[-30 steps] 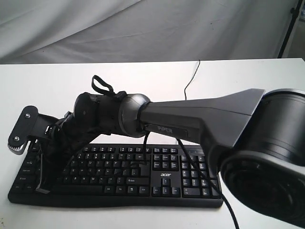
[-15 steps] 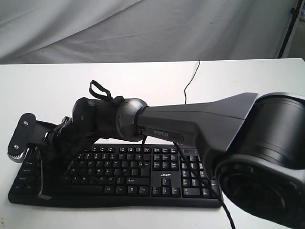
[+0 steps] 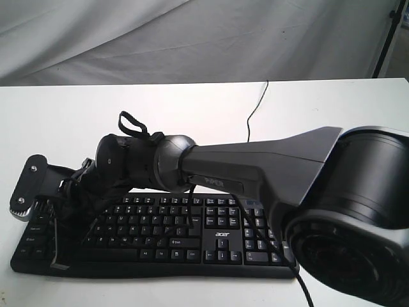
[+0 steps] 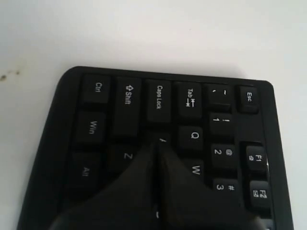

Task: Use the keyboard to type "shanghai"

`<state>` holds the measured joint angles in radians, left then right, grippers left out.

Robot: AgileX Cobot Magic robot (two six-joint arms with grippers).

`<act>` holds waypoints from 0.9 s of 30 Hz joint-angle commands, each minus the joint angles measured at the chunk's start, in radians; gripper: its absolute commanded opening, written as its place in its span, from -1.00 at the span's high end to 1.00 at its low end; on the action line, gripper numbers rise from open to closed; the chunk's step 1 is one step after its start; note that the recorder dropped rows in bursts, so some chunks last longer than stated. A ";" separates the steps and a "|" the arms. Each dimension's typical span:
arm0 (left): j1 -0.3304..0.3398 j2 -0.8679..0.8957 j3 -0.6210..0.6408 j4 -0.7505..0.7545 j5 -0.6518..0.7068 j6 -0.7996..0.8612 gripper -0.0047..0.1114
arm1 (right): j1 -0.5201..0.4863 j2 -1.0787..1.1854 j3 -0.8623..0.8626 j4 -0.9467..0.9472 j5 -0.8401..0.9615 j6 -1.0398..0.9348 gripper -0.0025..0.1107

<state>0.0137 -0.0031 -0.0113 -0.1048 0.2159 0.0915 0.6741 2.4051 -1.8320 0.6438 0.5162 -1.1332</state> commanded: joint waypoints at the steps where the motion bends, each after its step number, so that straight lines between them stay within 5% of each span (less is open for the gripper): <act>1: -0.004 0.003 0.001 -0.004 -0.003 -0.001 0.91 | 0.003 -0.002 -0.003 -0.006 -0.007 -0.009 0.96; 27: -0.004 0.003 0.001 -0.004 -0.003 -0.001 0.91 | 0.003 -0.042 -0.003 -0.043 0.037 -0.007 0.96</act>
<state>0.0137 -0.0031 -0.0113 -0.1048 0.2159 0.0915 0.6741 2.3804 -1.8320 0.6181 0.5378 -1.1395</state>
